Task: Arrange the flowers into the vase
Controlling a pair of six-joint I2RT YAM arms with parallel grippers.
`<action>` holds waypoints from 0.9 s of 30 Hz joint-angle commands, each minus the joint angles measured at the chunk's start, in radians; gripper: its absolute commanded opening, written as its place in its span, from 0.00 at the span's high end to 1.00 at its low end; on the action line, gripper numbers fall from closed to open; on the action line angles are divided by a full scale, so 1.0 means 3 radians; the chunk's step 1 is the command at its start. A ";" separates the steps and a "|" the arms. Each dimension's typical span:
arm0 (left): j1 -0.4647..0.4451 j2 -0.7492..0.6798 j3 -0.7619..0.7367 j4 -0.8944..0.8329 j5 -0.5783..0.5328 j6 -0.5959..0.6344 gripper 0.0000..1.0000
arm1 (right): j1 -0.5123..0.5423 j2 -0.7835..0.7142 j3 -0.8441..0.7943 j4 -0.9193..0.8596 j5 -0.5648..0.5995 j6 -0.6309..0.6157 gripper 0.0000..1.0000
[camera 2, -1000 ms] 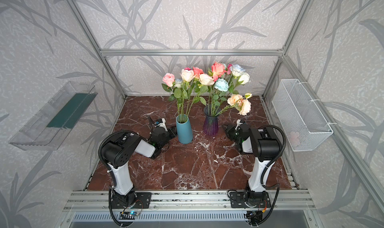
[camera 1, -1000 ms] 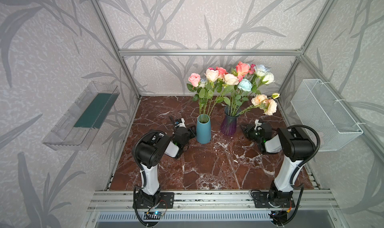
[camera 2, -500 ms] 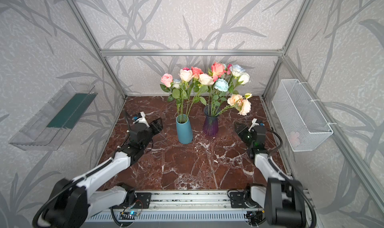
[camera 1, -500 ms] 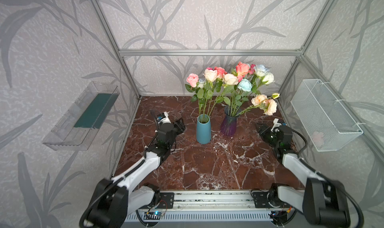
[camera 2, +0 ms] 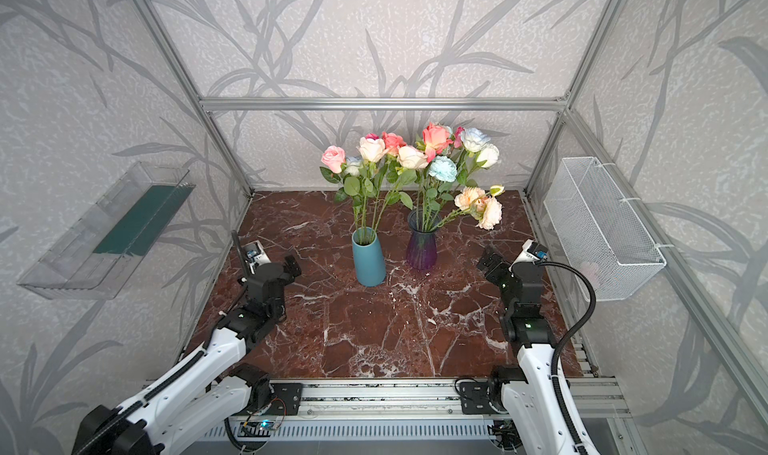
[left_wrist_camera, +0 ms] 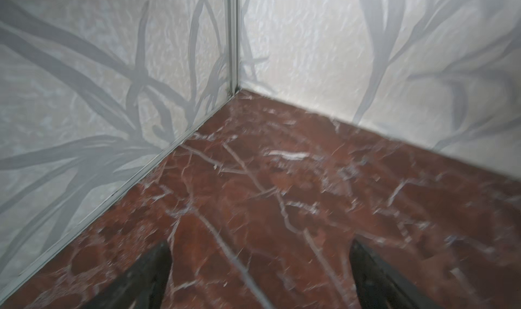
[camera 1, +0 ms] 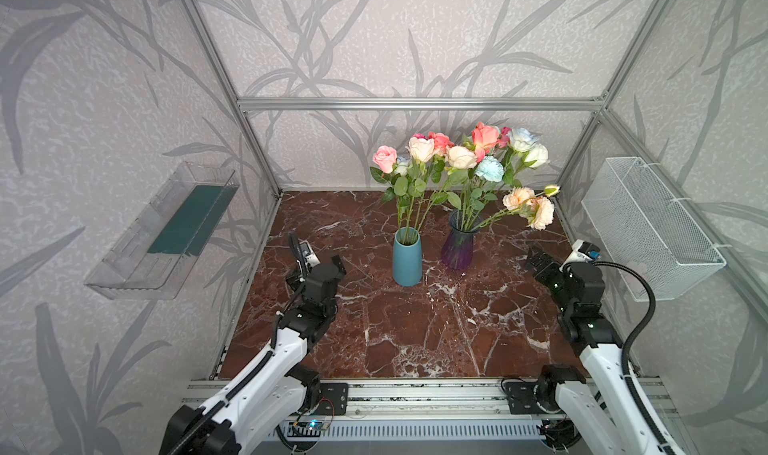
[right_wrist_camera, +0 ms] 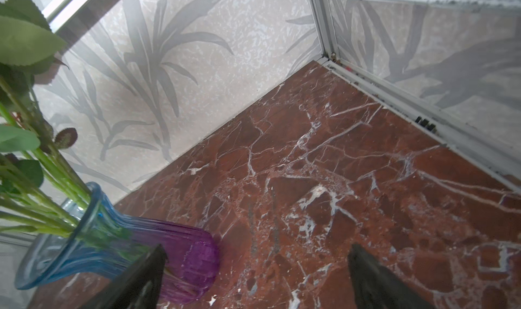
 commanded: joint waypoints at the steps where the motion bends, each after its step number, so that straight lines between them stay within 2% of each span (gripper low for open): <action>1: 0.0062 0.0157 -0.0325 0.1510 -0.0240 0.0965 0.01 | 0.0045 0.0076 -0.0149 0.0417 -0.0025 -0.0860 0.01; 2: 0.0126 0.0255 -0.0334 0.1565 -0.0142 0.1034 0.01 | 0.0045 0.0085 -0.0199 0.0553 -0.0142 -0.1035 0.01; 4: 0.0285 0.0523 -0.0359 0.1735 0.0295 0.1216 0.01 | 0.0045 0.0110 -0.0344 0.0853 -0.0221 -0.1222 0.01; 7: 0.0494 0.1044 -0.0408 0.2275 0.0665 0.1248 0.01 | 0.0045 0.0249 -0.0535 0.1335 -0.0404 -0.1458 0.01; 10: 0.0643 0.1654 -0.0406 0.2899 0.0904 0.1254 0.01 | 0.0045 0.0512 -0.0590 0.1568 -0.0758 -0.1888 0.01; 13: 0.0684 0.2218 -0.0414 0.3611 0.0893 0.1333 0.01 | 0.0045 0.0853 -0.0679 0.1930 -0.0794 -0.1844 0.01; 15: 0.0734 0.2457 -0.0440 0.3861 0.0935 0.1269 0.01 | 0.0045 0.1097 -0.0778 0.2312 -0.1036 -0.2085 0.01; 16: 0.0795 0.2476 -0.0440 0.3836 0.0993 0.1183 0.01 | 0.0045 0.1273 -0.0824 0.2543 -0.1039 -0.2149 0.01; 18: 0.0832 0.2505 -0.0377 0.3767 0.1043 0.1198 0.01 | 0.0045 0.1665 -0.0880 0.3053 -0.0869 -0.1971 0.01; 21: 0.0857 0.2402 -0.0224 0.3330 0.1096 0.1179 0.01 | 0.0045 0.2353 -0.0978 0.3979 -0.1019 -0.1858 0.01; 23: 0.0887 0.2373 -0.0144 0.3138 0.1047 0.1117 0.01 | 0.0055 0.2925 -0.1043 0.4641 -0.0982 -0.1858 0.01; 25: 0.0925 0.2350 -0.0047 0.2919 0.0978 0.1044 0.01 | 0.0055 0.3161 -0.0914 0.4673 -0.0887 -0.1783 0.01; 27: 0.0965 0.2333 0.0036 0.2726 0.0953 0.0979 0.01 | 0.0055 0.3040 -0.0838 0.4336 -0.0636 -0.1726 0.01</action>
